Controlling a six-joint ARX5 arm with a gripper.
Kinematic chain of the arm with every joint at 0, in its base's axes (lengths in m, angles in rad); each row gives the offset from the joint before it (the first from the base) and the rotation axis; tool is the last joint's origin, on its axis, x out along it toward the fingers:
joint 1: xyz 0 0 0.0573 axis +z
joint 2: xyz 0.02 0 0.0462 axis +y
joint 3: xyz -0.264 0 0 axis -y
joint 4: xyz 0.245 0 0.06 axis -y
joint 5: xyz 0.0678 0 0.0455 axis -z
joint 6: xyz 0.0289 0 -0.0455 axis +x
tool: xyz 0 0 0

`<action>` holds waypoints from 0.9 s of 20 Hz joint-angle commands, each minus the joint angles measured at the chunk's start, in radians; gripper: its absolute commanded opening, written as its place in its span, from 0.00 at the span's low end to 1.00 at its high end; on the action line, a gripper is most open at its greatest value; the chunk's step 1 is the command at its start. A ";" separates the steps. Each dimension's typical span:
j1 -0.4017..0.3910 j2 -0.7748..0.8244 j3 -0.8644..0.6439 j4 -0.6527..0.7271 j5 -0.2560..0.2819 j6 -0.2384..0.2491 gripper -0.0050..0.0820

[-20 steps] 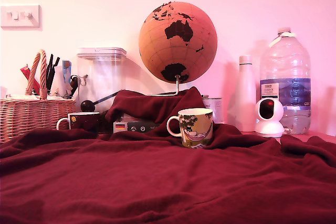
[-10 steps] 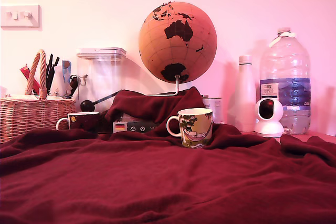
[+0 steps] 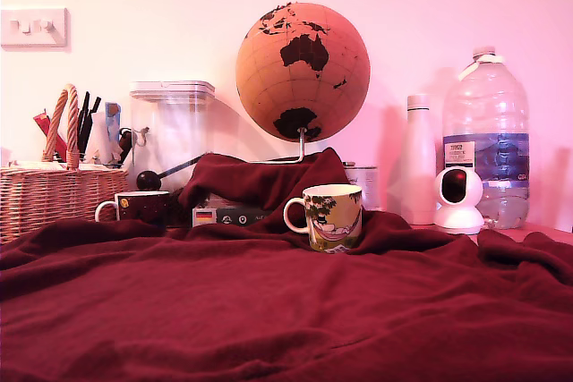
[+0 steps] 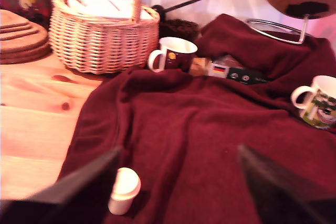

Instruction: Pick up the coffee capsules on the table and drop them inside the coffee cup

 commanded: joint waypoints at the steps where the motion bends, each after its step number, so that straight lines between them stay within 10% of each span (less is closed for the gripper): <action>1: 0.003 -0.010 -0.019 0.007 -0.008 -0.023 0.88; 11: 0.011 0.016 0.047 0.055 -0.043 -0.051 0.88; 18: 0.025 0.307 0.086 0.068 -0.063 -0.071 0.88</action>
